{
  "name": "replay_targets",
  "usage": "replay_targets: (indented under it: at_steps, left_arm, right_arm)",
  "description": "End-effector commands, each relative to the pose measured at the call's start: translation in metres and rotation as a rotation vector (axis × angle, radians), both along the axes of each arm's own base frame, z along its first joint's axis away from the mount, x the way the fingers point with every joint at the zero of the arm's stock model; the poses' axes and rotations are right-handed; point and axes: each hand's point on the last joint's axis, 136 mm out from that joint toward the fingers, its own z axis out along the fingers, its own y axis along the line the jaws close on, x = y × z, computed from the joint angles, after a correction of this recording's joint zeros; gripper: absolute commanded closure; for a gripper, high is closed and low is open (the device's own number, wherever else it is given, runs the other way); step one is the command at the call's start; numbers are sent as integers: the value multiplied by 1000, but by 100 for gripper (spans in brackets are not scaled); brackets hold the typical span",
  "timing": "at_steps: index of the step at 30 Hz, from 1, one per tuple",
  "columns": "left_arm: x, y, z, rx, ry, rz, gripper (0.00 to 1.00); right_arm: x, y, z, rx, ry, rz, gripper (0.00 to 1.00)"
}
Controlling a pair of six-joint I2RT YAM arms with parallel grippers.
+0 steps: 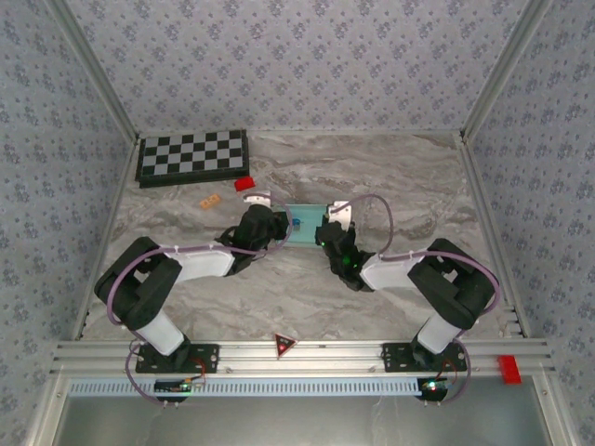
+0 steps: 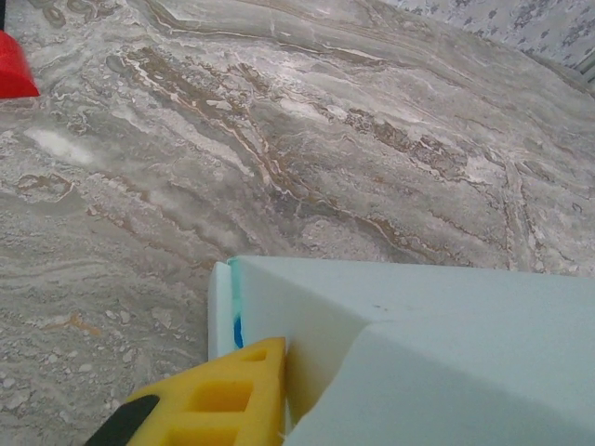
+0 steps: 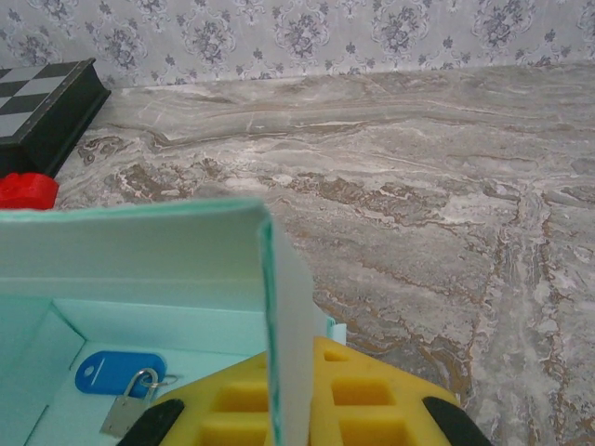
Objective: Fold the paper box
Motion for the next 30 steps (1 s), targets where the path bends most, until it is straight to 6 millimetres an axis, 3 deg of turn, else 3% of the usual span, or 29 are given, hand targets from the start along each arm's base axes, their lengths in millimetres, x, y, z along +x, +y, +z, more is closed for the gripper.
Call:
replay_targets:
  at_steps: [1,30]
  left_arm:
    - [-17,-4,-16,22,51,-40,82]
    - [-31,7,-33,60,84,-3,82]
  right_arm:
    - [-7,3,-7,18,8,0,91]
    - [-31,-2,-33,-45,53,-25,91]
